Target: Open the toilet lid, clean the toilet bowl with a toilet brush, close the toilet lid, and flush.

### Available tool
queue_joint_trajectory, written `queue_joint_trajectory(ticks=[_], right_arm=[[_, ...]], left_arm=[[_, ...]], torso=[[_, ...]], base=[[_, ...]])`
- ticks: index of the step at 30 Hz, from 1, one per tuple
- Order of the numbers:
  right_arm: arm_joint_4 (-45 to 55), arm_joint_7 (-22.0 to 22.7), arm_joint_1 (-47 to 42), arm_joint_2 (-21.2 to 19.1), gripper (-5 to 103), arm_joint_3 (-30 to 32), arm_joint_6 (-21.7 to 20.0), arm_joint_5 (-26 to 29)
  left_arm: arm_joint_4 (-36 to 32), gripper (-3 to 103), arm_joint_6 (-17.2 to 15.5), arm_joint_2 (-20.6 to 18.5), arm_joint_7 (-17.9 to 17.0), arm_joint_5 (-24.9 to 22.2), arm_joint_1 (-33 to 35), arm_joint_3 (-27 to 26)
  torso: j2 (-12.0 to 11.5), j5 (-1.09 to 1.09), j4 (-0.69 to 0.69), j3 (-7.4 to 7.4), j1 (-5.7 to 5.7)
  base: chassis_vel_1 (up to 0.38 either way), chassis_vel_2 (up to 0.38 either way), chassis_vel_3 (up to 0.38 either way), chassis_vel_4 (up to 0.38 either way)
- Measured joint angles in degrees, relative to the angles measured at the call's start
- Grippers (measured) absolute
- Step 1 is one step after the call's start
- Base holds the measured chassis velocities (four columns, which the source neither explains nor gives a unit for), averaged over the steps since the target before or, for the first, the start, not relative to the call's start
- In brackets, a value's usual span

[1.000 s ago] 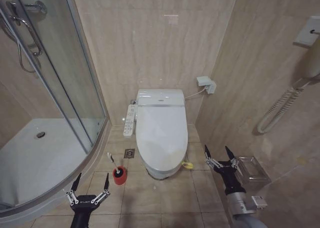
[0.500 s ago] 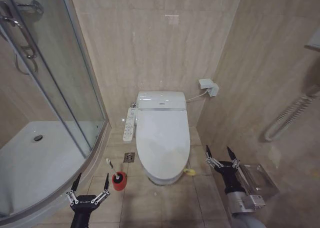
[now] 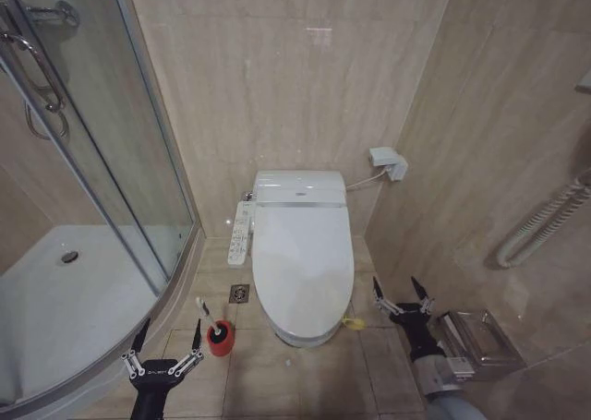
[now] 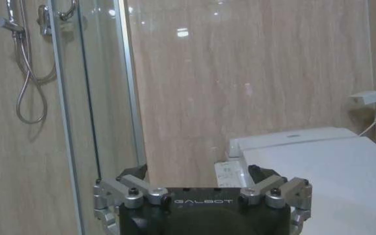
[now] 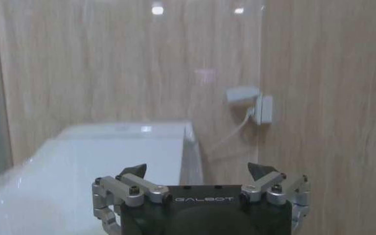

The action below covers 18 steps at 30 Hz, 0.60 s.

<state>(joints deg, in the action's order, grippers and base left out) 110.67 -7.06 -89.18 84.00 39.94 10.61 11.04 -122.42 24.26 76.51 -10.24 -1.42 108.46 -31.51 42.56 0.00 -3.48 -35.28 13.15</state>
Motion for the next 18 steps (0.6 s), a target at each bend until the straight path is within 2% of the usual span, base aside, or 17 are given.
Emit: queue_joint_trajectory(ticks=[10,18], right_arm=[[-11.75,-0.02,3.04,-1.9,100,-2.15,0.7,-4.15],[-16.98,-0.01,4.26,-1.76,100,-2.76,1.04,-5.54]], left_arm=[[0.0,100,0.0,0.0,0.0,0.0,-0.01,0.0],[0.0,100,0.0,0.0,0.0,0.0,-0.01,0.0]], torso=[[0.0,0.0,0.0,-0.01,0.03],[0.0,0.01,0.0,-0.01,0.02]], base=[[0.0,0.0,0.0,0.0],[0.0,0.0,0.0,0.0]])
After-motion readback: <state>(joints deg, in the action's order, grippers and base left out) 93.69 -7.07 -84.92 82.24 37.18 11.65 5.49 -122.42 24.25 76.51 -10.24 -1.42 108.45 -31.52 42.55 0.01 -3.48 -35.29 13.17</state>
